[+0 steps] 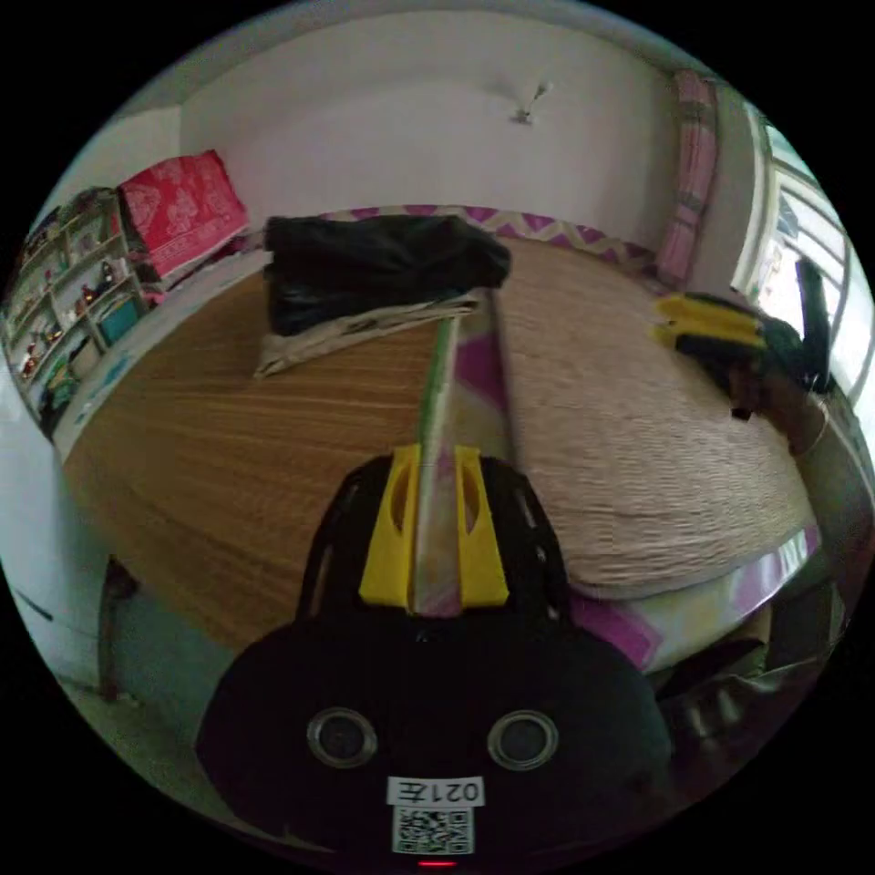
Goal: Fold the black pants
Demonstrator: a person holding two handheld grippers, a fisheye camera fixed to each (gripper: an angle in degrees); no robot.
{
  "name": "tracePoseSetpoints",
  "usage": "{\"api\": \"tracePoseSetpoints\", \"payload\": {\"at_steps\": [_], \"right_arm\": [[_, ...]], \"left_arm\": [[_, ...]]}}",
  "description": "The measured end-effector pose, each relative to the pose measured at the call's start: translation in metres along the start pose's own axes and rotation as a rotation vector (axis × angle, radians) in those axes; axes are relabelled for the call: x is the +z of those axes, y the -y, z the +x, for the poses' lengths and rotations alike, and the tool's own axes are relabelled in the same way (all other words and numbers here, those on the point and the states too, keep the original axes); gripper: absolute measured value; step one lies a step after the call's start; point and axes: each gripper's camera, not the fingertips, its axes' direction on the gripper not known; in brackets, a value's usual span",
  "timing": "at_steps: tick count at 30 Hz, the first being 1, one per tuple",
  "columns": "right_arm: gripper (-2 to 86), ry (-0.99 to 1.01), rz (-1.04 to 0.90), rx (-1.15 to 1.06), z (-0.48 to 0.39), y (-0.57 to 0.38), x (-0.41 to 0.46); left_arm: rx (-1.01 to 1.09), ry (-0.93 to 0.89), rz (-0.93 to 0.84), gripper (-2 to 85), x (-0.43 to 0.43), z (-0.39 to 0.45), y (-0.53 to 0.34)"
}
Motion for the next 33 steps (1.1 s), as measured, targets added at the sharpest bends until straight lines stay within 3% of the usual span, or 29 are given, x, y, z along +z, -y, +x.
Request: {"api": "tracePoseSetpoints", "payload": {"at_steps": [4,8,18,29,33], "right_arm": [[12.4,-0.038,0.054,-0.193,-0.033,0.116,0.066],[14.1,-0.072,0.035,-0.285,-0.059,0.202,0.133],[10.3,-0.329,-0.032,-0.384,-0.096,0.265,0.22],[0.4,0.198,0.048,0.28,0.069,0.261,0.148],[-0.7,0.298,0.113,0.48,0.143,0.24,0.107]], "left_arm": [[-0.058,0.054,-0.103,0.1,0.006,-0.048,-0.015],[-0.087,0.028,-0.039,-0.8,0.004,-0.068,-0.03],[-0.075,0.027,0.016,-1.0,-0.002,-0.088,-0.047],[-0.057,0.053,0.033,-1.0,-0.006,-0.097,-0.057],[-0.066,0.036,0.034,-1.0,-0.005,-0.102,-0.059]]}}
